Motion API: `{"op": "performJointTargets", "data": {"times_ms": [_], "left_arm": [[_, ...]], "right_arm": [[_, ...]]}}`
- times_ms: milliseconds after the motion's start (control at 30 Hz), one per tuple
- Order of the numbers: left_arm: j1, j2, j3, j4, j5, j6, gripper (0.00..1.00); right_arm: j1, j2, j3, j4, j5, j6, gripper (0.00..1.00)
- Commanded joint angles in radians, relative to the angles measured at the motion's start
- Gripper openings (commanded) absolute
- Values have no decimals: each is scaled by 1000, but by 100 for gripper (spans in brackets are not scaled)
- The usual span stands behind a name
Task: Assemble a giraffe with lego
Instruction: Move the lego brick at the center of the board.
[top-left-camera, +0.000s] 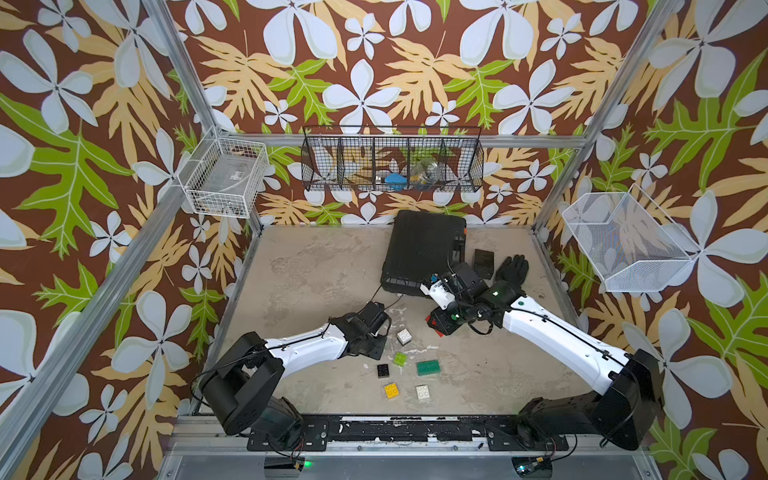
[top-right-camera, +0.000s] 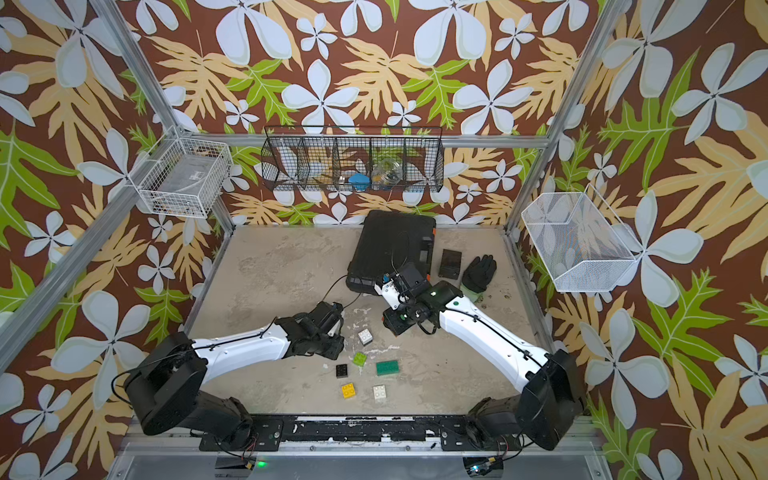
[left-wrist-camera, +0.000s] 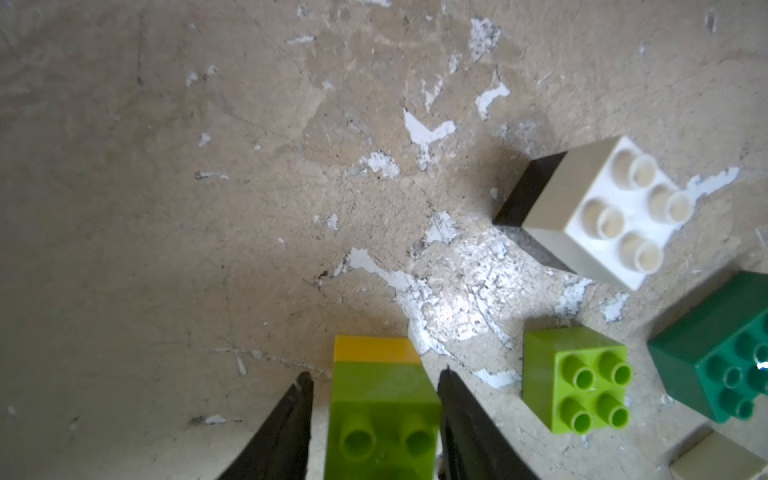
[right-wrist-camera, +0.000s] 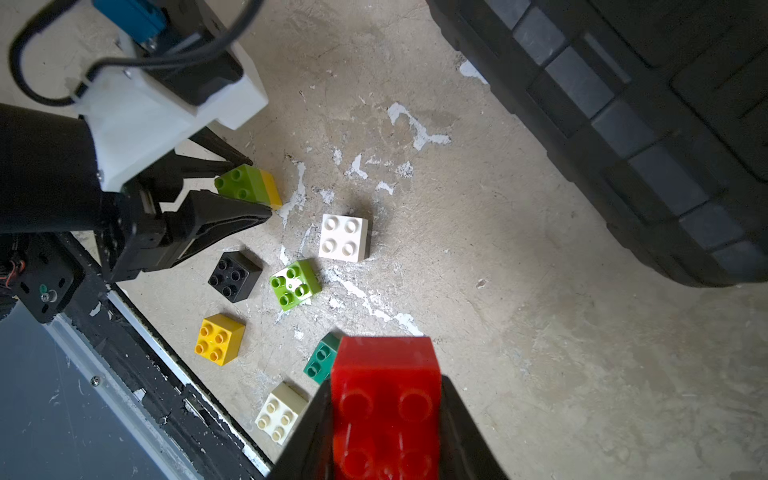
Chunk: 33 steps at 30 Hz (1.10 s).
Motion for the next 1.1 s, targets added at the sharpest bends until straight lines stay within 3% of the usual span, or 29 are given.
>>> {"op": "performJointTargets", "data": {"times_ms": [0,200,567,767,833,1000,1067], "left_arm": [[0,11,11,8,3,-4,49],[0,23,25,-10,-51,-36,34],[1,67,68,-61,-175,-205,31],[0,94,71,-18,-157,-317,34],[0,101,71,-9,-154,-329,38],[1,74,78,-11,-157,-335,75],[0,52,84,-18,-158,-334,81]], "right_arm": [[-6,-3,11,-15,-6,2,20],[-16,4,27,-8,-14,6,21],[-16,2,41,-14,-3,2,21],[-16,22,99,-21,-10,-4,21],[-16,33,122,-31,-10,-12,21],[-16,49,160,-50,-12,-40,21],[-16,55,173,-60,-10,-53,21]]}}
